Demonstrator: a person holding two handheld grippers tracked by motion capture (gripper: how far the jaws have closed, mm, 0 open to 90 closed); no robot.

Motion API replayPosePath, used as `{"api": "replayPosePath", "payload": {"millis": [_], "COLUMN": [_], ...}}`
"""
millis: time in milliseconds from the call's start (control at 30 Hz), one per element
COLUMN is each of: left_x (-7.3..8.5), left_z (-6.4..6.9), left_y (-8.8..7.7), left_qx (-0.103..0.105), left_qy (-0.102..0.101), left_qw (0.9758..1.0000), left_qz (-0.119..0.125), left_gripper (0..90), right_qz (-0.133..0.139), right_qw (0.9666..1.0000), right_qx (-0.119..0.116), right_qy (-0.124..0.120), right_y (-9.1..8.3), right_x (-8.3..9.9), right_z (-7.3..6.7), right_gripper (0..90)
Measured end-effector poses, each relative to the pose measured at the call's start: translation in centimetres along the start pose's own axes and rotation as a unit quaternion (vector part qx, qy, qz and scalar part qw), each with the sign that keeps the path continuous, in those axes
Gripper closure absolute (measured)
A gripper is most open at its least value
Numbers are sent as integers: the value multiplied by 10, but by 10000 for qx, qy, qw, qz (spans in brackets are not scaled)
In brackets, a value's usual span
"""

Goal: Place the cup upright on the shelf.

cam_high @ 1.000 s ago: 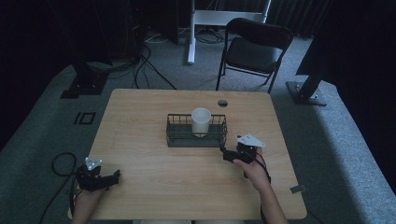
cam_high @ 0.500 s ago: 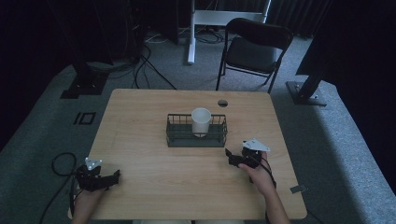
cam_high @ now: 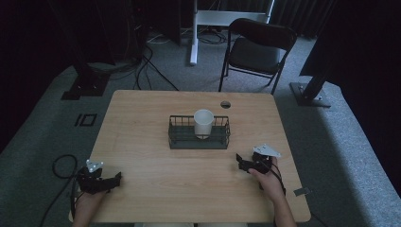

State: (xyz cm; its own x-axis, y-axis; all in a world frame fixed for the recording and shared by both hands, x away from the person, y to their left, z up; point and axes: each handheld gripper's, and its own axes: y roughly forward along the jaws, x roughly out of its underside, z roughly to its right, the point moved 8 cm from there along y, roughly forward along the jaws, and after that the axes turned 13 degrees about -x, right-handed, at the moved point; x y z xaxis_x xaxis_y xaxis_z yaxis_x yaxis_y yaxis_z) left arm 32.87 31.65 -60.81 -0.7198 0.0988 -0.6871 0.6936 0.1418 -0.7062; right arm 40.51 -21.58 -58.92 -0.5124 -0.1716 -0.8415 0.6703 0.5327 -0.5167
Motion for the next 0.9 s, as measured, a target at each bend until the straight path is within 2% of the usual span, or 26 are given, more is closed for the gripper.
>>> {"api": "replayPosePath", "payload": {"millis": [267, 367, 433, 533, 667, 733, 867, 900], "left_x": [0, 0, 0, 0, 0, 0, 0, 0], "left_z": [0, 0, 0, 0, 0, 0, 0, 0], "left_y": [0, 0, 0, 0, 0, 0, 0, 0], "left_qx": [0, 0, 0, -1, 0, 0, 0, 0], "left_qy": [1, 0, 1, 1, 1, 0, 1, 2], "left_qw": [10000, 10000, 10000, 10000, 10000, 10000, 10000, 10000], "left_qz": [1, 0, 0, 1, 1, 1, 1, 1], "left_gripper": [8, 8, 8, 8, 8, 8, 8, 8], "right_qz": [-40, -135, -150, -264, -386, -478, -683, -698], "right_qw": [9996, 9993, 9987, 9979, 9951, 9927, 9891, 9891], "right_qx": [199, 287, 358, 495, 782, 901, 958, 956], "right_qy": [194, 200, 324, 322, 467, 640, 882, 878], "right_y": [-7, -9, -11, -13, -15, -16, -17, -17], "right_x": [5, 7, 9, 12, 15, 17, 23, 23], "right_z": [13, 17, 20, 25, 32, 36, 40, 40], "right_gripper": [128, 128, 128, 126, 124, 124, 123, 122]}}
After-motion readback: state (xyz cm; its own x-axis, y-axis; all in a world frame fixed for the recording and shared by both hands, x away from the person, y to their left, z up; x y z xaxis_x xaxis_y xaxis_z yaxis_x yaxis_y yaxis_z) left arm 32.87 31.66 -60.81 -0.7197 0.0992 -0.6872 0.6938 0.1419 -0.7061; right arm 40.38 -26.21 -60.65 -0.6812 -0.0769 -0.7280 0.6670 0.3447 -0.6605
